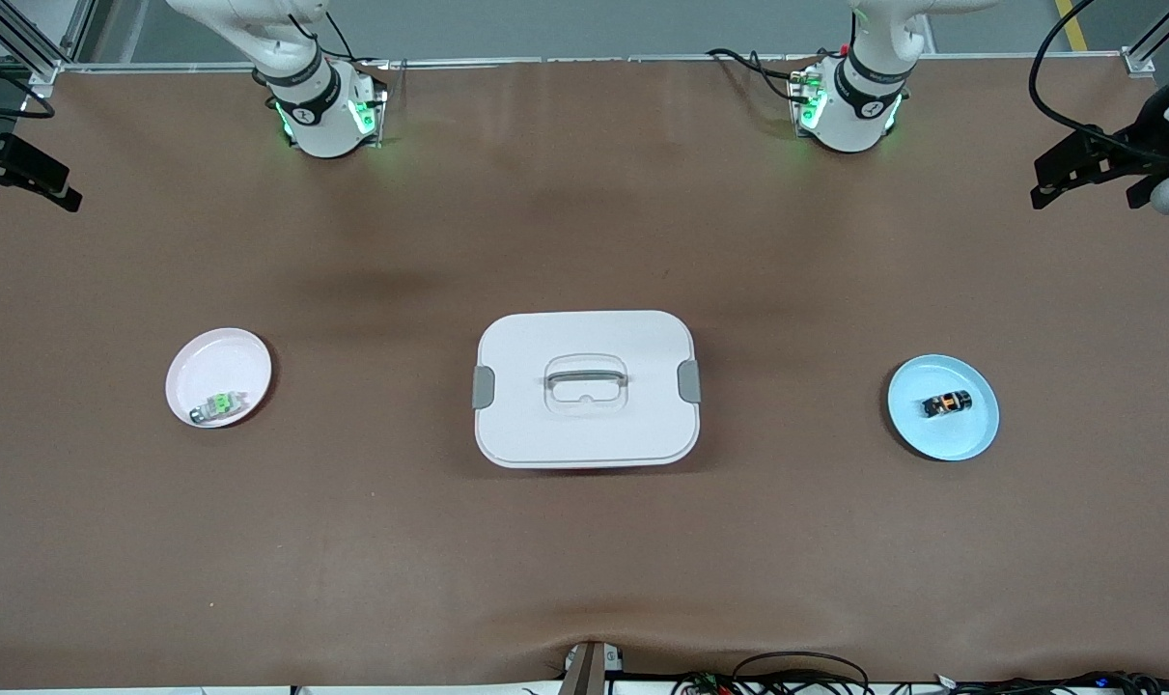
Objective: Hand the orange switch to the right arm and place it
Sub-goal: 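Move the left gripper down toward the orange switch on the blue plate, then lower the left gripper and close it on the orange switch, then lift the orange switch off the blue plate with the left gripper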
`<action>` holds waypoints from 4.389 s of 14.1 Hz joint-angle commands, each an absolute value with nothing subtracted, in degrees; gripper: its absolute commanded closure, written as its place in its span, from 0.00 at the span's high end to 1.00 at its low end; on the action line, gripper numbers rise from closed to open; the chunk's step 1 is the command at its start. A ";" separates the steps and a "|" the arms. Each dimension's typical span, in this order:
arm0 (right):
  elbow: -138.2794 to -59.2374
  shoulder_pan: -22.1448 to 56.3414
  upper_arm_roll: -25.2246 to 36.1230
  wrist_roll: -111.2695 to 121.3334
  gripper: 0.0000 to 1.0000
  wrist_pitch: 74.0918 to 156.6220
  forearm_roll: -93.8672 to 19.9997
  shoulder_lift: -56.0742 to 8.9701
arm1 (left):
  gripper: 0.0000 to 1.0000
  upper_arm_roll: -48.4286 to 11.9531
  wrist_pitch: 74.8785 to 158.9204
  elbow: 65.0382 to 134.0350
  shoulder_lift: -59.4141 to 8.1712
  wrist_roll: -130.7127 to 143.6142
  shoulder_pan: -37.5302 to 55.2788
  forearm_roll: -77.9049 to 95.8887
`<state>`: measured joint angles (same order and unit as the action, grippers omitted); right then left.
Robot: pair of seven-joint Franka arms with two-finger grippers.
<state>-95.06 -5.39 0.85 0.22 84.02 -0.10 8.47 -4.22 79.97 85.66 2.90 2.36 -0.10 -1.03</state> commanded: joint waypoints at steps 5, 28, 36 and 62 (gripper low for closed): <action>-93.78 -5.71 0.53 0.53 1.00 83.23 0.26 7.82 | 1.00 -4.13 78.75 84.02 1.33 2.02 -0.44 -2.20; -93.69 -5.71 0.53 0.44 1.00 83.23 0.44 7.82 | 1.00 -3.87 130.86 113.29 -15.90 4.04 -7.73 -5.01; -93.69 -5.71 0.44 0.35 1.00 83.23 0.44 7.82 | 1.00 -3.87 141.15 113.29 -25.22 4.04 -9.76 -4.92; -93.69 -5.71 0.35 0.18 1.00 83.23 0.35 7.65 | 0.50 -3.87 143.97 113.64 -31.03 4.48 -11.78 -4.92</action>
